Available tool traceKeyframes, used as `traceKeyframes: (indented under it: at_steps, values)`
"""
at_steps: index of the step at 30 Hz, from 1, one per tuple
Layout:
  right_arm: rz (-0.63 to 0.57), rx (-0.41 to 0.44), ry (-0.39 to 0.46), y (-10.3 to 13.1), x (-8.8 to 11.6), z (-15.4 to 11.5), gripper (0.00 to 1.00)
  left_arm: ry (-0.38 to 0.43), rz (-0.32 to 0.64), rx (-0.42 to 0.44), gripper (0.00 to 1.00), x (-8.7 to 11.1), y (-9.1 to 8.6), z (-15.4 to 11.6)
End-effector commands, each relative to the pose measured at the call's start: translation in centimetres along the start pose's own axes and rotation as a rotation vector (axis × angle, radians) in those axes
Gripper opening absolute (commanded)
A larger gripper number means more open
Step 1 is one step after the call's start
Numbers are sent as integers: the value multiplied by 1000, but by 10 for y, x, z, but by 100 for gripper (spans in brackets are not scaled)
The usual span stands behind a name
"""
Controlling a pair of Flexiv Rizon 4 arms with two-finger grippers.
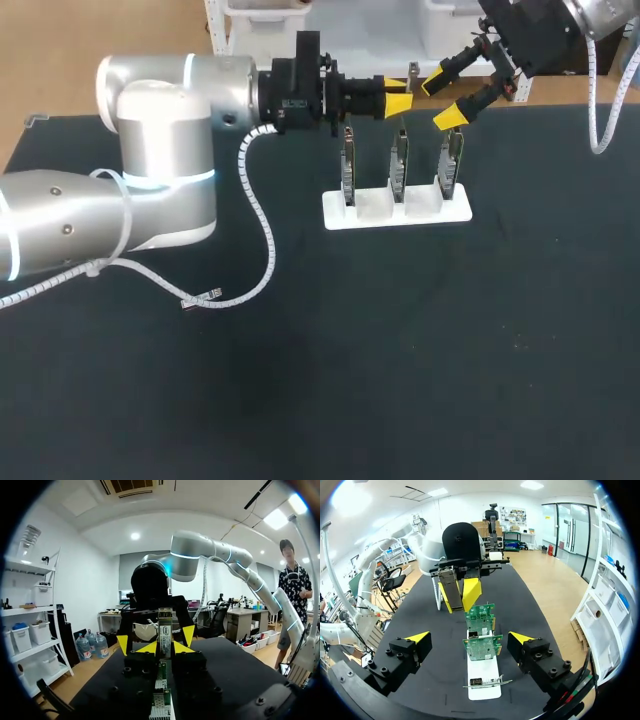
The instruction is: Pick up the optical module with the left hand, and insert it into the network port with the right hand.
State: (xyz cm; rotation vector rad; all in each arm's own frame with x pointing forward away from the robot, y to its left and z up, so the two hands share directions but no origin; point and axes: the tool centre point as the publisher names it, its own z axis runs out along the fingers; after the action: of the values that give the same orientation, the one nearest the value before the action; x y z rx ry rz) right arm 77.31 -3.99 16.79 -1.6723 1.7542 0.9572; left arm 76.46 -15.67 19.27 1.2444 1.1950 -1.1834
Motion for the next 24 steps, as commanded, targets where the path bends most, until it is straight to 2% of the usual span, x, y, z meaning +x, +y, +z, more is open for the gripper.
traceKeyframes:
  at_steps: [1, 24]
  values:
    - [-1, 4, 0, 2, 0, 0, 100, 0, -3, 13, 0, 2, 7, 2]
    - [-1, 4, 0, 2, 0, 0, 100, 10, -35, 14, 0, 7, 10, 2]
